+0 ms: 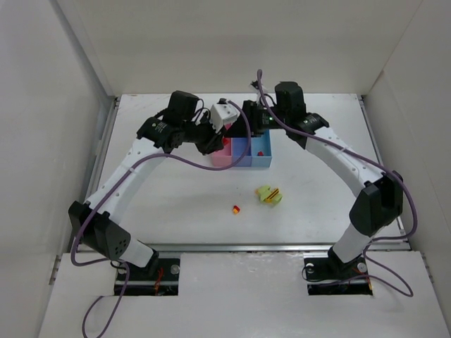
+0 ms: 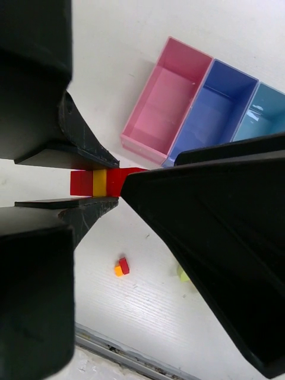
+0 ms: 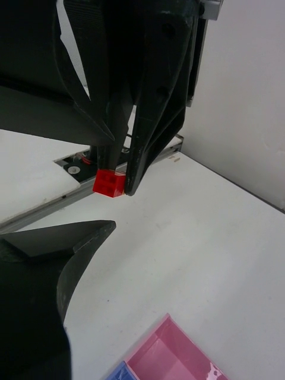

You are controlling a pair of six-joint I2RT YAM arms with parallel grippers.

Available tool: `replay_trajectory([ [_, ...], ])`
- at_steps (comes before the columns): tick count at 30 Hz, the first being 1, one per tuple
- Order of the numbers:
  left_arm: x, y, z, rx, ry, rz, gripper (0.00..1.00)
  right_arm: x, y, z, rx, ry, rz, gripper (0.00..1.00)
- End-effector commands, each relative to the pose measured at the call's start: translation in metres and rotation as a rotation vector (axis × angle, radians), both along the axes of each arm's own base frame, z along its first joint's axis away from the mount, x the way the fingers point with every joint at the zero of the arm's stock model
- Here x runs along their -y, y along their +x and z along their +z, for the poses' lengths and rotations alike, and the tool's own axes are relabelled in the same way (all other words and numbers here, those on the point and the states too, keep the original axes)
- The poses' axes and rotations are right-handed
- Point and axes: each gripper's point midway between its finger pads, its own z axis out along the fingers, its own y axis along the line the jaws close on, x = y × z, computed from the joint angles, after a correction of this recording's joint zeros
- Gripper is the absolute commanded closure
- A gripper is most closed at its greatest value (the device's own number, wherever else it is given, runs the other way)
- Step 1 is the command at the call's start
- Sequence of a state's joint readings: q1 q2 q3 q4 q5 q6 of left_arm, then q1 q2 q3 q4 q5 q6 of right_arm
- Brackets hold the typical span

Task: Sort the legos into containers by color

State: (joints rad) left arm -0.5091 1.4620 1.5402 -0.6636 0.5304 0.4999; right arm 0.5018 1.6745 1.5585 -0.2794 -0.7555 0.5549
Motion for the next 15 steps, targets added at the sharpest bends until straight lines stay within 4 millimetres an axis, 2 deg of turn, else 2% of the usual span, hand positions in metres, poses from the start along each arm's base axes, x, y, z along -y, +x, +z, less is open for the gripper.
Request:
replay_trajectory([
  [1,0.000,0.004,0.016,0.043,-0.015,0.013,1.00,-0.007,-0.005,0.001,0.008,0.021,0.045,0.42],
  [3,0.001,0.005,0.018,0.051,-0.020,0.014,1.00,-0.010,-0.011,0.001,0.006,0.025,0.069,0.43],
  [7,0.001,0.005,0.018,0.051,-0.020,0.014,1.00,-0.014,-0.010,-0.011,-0.027,0.017,0.087,0.43],
  [10,0.001,0.005,0.018,0.051,-0.020,0.014,1.00,-0.019,-0.009,-0.008,-0.017,0.022,0.096,0.43],
  [13,0.000,0.004,0.014,0.043,-0.015,0.013,1.00,-0.020,-0.009,-0.008,-0.019,0.025,0.105,0.51],
  [15,0.000,0.004,0.014,0.043,-0.015,0.013,1.00,-0.020,-0.009,-0.008,-0.019,0.025,0.105,0.51],
])
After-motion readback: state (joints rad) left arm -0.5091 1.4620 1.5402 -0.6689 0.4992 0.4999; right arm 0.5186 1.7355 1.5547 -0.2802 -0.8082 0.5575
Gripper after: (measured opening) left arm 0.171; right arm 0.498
